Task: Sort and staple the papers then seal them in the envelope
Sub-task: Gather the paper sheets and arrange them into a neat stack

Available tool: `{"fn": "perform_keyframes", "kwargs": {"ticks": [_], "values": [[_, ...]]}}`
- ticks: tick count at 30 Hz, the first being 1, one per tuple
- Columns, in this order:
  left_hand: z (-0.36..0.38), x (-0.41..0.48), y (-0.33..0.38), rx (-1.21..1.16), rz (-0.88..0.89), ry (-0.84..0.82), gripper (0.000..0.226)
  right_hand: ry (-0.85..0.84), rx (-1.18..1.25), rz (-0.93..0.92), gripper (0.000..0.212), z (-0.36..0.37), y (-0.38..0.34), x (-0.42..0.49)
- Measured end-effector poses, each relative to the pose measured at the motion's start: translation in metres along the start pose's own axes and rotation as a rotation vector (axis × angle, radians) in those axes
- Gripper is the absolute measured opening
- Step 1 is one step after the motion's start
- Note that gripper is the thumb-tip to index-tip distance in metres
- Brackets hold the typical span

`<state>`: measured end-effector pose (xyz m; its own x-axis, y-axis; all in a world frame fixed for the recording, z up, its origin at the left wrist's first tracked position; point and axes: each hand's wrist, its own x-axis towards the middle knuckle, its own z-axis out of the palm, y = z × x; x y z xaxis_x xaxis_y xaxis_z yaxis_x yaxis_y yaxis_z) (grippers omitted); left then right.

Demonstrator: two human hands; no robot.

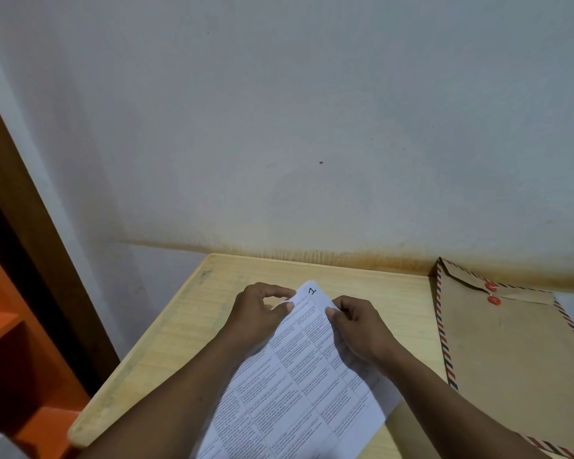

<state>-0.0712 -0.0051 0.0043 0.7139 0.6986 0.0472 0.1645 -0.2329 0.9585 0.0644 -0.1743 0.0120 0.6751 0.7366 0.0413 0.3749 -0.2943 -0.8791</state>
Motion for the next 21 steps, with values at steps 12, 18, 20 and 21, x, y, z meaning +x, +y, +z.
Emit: {"fn": "perform_keyframes", "kwargs": {"ticks": [12, 18, 20, 21], "values": [[0.0075, -0.0019, 0.0016, -0.030, -0.031, -0.063, 0.026, 0.004, -0.114, -0.041, 0.028, 0.0011, -0.0001, -0.0015], [0.0031, -0.0028, 0.0029, 0.016, -0.030, -0.017, 0.020, 0.005, -0.068, -0.098, 0.019, 0.0000, 0.0062, 0.0025], [0.0008, -0.0034, 0.0037, 0.050, -0.031, 0.004, 0.020, -0.019, 0.000, -0.083, 0.020, -0.0015, 0.0079, 0.0043], [-0.0001, -0.0039, 0.0044, 0.064, -0.034, 0.016, 0.019, -0.024, 0.036, -0.069, 0.019, -0.0022, 0.0076, 0.0044]]}}
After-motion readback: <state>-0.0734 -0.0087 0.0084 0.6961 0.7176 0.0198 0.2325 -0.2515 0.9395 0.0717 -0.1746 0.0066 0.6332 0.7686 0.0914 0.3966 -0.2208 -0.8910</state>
